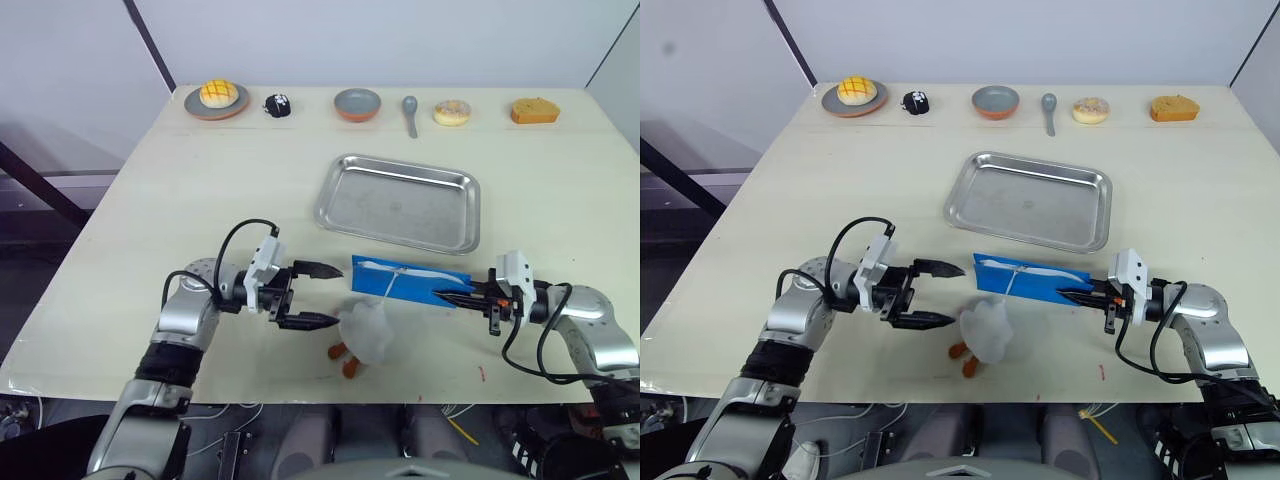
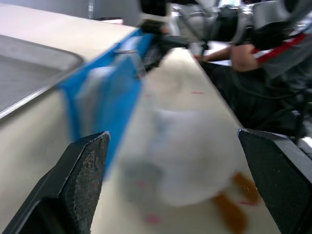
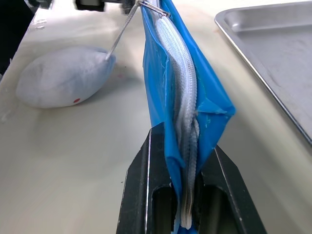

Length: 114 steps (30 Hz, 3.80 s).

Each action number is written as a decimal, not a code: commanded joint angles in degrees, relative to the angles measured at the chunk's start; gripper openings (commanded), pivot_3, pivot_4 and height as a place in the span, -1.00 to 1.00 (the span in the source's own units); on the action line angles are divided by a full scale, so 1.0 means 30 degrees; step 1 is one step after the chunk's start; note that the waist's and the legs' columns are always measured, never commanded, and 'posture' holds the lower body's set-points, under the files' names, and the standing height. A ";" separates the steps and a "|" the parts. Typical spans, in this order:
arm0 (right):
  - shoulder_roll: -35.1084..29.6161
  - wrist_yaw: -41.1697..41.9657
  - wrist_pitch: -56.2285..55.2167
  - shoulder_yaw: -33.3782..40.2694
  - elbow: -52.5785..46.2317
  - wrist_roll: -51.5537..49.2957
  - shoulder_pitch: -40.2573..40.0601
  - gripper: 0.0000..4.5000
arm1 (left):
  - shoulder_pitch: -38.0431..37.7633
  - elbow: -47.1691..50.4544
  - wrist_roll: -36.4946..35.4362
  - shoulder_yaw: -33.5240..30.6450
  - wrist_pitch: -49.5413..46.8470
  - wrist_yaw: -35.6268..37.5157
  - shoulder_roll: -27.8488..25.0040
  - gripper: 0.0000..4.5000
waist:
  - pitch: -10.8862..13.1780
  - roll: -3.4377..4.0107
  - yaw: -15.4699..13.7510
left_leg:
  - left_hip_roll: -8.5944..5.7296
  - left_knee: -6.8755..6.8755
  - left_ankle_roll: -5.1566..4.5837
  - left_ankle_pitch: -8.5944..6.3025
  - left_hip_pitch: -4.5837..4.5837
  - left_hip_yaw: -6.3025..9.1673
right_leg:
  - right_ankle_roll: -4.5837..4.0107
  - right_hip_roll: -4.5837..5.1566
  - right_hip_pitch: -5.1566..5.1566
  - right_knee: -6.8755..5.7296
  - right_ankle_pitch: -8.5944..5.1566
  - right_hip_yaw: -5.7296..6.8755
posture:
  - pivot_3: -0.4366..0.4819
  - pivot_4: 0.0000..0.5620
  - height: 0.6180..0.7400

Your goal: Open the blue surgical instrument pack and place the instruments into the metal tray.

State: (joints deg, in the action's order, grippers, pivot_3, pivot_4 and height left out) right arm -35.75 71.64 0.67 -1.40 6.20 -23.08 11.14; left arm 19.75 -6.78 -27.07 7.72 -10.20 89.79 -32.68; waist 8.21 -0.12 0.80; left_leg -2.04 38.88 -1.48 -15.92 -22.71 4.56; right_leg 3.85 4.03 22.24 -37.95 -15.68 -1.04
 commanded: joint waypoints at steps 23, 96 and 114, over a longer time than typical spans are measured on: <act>-0.0159 0.0133 -0.0781 0.0375 0.0388 0.0287 0.0186 -1.00 | 0.0451 -0.1462 0.1716 0.0608 0.2149 -0.0198 -0.0212 -0.98 | 0.0000 0.0002 0.0021 | 0.0004 -0.0002 0.0000 0.0000 0.0003 -0.0007 | -0.0001 -0.0007 0.0006 -0.0001 0.0000 -0.0001 | -0.05 -0.47 1.00; 0.1730 0.0327 -0.0842 -0.0053 -0.1935 -0.0665 0.2057 -1.00 | 0.3479 -0.4485 0.4369 0.0838 0.2202 0.0901 -0.7216 -0.98 | 0.0018 0.0042 0.0361 | 0.0002 -0.0053 0.0003 0.0003 -0.0021 -0.0016 | -0.0003 -0.0023 0.0085 -0.0038 -0.0002 -0.0013 | -0.05 -0.47 1.00; 0.1948 0.0263 -0.0911 -0.0362 -0.1618 -0.0433 0.1742 -1.00 | 0.5140 -0.8573 0.5638 0.0968 0.6477 0.0836 -0.6120 -0.29 | 0.0020 0.0048 0.0403 | 0.0000 -0.0070 0.0004 0.0004 -0.0020 -0.0041 | -0.0003 -0.0025 0.0114 -0.0059 -0.0002 -0.0024 | -0.05 -0.47 1.00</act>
State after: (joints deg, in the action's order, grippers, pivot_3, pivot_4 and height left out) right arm -30.00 72.36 -0.66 -3.64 2.60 -23.24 16.31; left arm 35.63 -33.20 -8.72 11.45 11.18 89.73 -50.32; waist 8.28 0.03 2.01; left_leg -2.04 38.67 -1.47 -15.91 -22.77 4.44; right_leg 3.84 3.96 22.59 -38.12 -15.68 -1.11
